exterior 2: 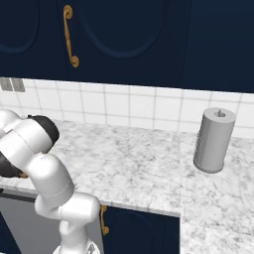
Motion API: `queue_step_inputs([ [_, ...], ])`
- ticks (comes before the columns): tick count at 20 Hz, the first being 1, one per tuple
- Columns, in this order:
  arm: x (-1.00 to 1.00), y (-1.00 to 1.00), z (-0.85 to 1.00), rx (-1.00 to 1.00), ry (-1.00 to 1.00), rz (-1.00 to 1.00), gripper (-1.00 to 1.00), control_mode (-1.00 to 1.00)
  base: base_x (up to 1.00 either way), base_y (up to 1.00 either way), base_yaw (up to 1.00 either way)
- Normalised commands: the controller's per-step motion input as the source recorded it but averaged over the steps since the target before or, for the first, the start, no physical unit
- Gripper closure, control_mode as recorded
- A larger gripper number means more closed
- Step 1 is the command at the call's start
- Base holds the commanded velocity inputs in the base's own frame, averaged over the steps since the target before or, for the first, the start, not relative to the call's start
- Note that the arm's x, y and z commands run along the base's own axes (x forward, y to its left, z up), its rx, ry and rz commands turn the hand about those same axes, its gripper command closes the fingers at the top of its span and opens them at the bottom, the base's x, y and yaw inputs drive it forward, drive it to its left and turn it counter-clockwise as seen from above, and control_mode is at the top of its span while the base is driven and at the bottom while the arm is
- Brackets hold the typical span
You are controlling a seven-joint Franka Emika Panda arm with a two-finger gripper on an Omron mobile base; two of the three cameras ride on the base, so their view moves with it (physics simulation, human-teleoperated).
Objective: Pick up the sponge from the counter and clean the cutting board by briefly scrubbing or pressing down on the cutting board. Once finished, release the sponge.
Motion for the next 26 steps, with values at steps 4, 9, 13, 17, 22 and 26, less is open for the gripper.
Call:
queue_step_inputs([
  [4,0.00,0.03,-0.09,0.01,0.00,0.01,1.00,-1.00,0.00,0.00,0.00],
  [9,-0.01,0.20,-0.31,0.04,-0.02,0.00,1.00,-1.00,0.00,0.00,0.00],
  [13,0.00,0.20,-0.29,0.06,-0.04,0.00,1.00,-1.00,0.00,0.00,0.00],
  [17,0.08,0.13,-0.11,0.01,0.00,0.00,1.00,-1.00,0.00,0.00,0.00],
  [22,0.26,0.09,-0.04,0.00,0.00,-0.01,1.00,-1.00,0.00,0.00,0.00],
  [26,0.49,0.30,-0.07,0.00,0.00,-0.03,1.00,-1.00,0.00,0.00,0.00],
])
